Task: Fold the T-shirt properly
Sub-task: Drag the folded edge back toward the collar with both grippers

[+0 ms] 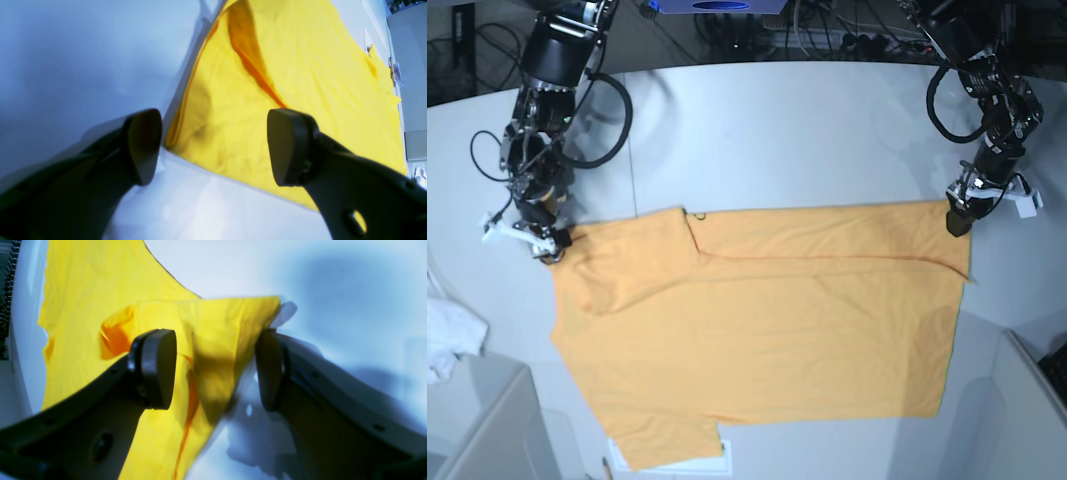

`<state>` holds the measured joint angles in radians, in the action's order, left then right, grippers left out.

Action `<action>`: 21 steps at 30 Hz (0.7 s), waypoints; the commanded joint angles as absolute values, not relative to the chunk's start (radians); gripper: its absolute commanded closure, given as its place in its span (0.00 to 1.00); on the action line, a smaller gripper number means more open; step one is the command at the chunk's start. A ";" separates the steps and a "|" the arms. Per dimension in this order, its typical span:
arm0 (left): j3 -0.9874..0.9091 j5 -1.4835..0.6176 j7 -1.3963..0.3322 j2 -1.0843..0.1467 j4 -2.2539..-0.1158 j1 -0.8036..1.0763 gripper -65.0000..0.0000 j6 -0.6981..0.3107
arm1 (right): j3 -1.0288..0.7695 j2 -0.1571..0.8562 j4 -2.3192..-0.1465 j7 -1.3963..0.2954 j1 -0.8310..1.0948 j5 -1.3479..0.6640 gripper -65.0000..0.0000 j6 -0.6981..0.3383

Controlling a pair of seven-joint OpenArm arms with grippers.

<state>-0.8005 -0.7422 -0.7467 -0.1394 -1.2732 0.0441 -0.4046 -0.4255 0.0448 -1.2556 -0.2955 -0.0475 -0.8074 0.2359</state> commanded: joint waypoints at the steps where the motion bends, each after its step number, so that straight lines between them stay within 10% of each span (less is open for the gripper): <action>1: -0.799 -0.723 -0.774 -0.148 -1.276 0.045 0.27 -0.394 | -0.426 0.045 -1.230 -0.341 -0.053 -0.803 0.45 0.260; 4: -0.799 -0.723 -0.774 -0.148 -1.276 0.044 0.42 -0.392 | -0.429 0.047 -1.205 -0.341 -0.061 -0.802 0.49 0.202; 9: -0.799 -0.723 -0.774 -0.154 -1.219 0.031 1.00 -0.392 | -0.429 0.045 -1.196 -0.341 -0.061 -0.802 0.78 0.185; 13: -0.773 -0.723 -0.774 -0.189 -1.175 0.024 1.00 -0.392 | -0.430 0.045 -1.198 -0.341 -0.061 -0.802 1.00 0.185; 21: -0.713 -0.723 -0.774 -0.265 -1.271 0.082 1.00 -0.392 | -0.433 0.064 -1.287 -0.346 -0.013 -0.806 1.00 0.188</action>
<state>-0.7071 -0.7307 -0.7795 -0.2398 -1.2537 0.0883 -0.3965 -0.4320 0.0540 -1.2755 -0.3450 -0.0063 -0.8085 0.1776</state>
